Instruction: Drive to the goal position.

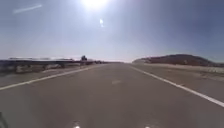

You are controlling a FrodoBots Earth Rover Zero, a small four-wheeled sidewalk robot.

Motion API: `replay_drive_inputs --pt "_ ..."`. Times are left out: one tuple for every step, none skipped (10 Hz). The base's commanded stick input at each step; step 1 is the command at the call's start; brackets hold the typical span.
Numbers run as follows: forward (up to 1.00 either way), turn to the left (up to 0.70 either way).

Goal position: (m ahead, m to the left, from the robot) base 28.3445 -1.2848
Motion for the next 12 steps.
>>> replay_drive_inputs --pt "1.0 0.0" --pt "1.0 0.0" --pt "1.0 0.0" --pt "1.0 0.0" --pt "1.0 0.0" --pt "1.0 0.0" --pt "1.0 0.0" --pt "1.0 0.0" --pt "1.0 0.0" --pt "1.0 0.0" --pt "1.0 0.0" --pt "1.0 0.0"
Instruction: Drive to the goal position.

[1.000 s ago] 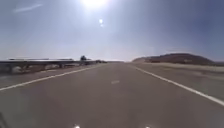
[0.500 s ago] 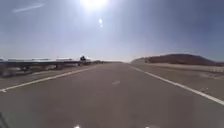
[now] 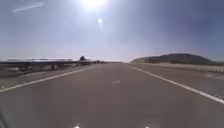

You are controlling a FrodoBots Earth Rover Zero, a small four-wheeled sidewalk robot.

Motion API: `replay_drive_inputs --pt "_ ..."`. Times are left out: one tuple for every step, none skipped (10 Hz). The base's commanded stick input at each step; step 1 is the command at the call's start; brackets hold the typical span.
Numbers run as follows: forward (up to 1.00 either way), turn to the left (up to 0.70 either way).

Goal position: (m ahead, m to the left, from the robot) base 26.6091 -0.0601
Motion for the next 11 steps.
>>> replay_drive_inputs --pt "1.0 0.0" --pt "1.0 0.0" --pt "1.0 0.0" --pt "1.0 0.0" --pt "1.0 0.0" --pt "1.0 0.0" --pt "1.0 0.0" --pt "1.0 0.0" --pt "1.0 0.0" --pt "1.0 0.0" --pt "1.0 0.0"
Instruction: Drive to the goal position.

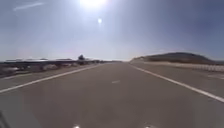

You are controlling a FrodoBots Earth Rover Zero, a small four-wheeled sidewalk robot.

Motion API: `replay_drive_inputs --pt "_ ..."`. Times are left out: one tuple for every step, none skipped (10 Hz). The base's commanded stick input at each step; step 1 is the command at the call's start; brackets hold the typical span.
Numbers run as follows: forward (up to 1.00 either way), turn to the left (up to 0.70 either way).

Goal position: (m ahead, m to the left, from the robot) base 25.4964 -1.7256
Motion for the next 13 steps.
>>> replay_drive_inputs --pt "1.0 0.0" --pt "1.0 0.0" --pt "1.0 0.0" --pt "1.0 0.0" --pt "1.0 0.0" --pt "1.0 0.0" --pt "1.0 0.0" --pt "1.0 0.0" --pt "1.0 0.0" --pt "1.0 0.0" --pt "1.0 0.0" --pt "1.0 0.0" --pt "1.0 0.0"
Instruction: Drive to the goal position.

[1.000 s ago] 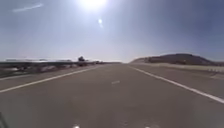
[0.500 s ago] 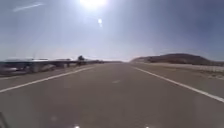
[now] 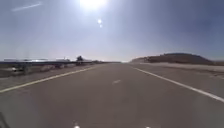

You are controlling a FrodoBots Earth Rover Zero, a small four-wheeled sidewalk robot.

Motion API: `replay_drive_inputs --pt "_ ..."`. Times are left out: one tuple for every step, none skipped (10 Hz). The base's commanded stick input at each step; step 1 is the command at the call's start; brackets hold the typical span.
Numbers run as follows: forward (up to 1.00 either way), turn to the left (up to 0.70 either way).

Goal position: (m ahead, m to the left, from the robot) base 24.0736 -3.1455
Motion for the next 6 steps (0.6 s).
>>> replay_drive_inputs --pt "1.0 0.0" --pt "1.0 0.0" --pt "1.0 0.0" --pt "1.0 0.0" --pt "1.0 0.0" --pt "1.0 0.0"
